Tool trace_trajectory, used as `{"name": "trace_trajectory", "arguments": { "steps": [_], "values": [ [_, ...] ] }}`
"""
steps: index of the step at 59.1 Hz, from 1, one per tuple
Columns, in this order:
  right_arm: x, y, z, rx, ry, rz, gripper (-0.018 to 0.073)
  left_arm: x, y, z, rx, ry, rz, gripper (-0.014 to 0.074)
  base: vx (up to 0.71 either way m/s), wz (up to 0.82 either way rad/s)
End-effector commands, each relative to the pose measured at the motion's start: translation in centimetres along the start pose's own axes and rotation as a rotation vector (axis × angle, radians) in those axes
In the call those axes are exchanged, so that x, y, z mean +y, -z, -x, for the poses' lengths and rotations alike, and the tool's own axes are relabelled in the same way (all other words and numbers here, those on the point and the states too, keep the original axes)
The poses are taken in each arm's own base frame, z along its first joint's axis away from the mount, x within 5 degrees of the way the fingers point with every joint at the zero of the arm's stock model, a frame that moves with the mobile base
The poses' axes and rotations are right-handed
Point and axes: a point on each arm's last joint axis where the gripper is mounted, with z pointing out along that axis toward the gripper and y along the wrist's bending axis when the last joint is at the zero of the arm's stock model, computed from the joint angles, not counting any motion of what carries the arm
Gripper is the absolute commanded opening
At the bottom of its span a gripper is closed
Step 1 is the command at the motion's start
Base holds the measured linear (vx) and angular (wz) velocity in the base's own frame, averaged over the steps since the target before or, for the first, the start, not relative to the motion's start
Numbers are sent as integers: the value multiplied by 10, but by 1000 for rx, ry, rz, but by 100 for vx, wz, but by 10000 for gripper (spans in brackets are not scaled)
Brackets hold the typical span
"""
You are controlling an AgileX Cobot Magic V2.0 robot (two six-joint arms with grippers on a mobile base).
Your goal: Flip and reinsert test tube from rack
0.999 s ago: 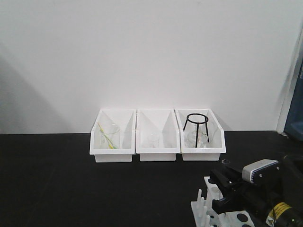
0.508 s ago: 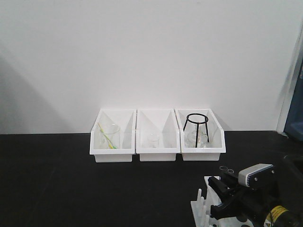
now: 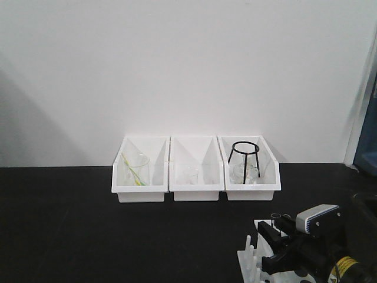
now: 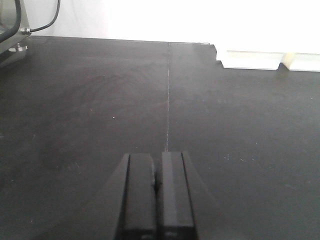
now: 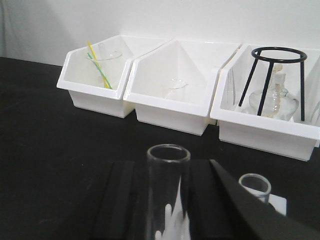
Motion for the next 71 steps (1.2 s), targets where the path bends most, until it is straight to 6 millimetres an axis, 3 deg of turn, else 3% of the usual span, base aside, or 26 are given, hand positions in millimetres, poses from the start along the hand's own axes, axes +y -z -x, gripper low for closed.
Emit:
{"name": "trace_trajectory", "arguments": {
  "steps": [1, 13, 23, 33, 49, 71],
  "values": [
    [1, 3, 31, -159, 29, 13, 340, -2, 1, 8, -96, 3, -23, -6, 0, 0],
    [8, 27, 76, -274, 90, -4, 340, -2, 1, 8, -96, 3, -23, -6, 0, 0],
    [17, 68, 121, -281, 95, -76, 340, -2, 1, 8, -96, 3, -23, -6, 0, 0],
    [25, 110, 148, -269, 84, -163, 340, -2, 1, 8, -96, 3, -23, -6, 0, 0],
    [32, 142, 164, -290, 100, -226, 340, -2, 1, 8, -96, 3, -23, -6, 0, 0],
    [33, 144, 165, -297, 103, -226, 340, -2, 1, 8, -96, 3, -23, -6, 0, 0]
  ]
}}
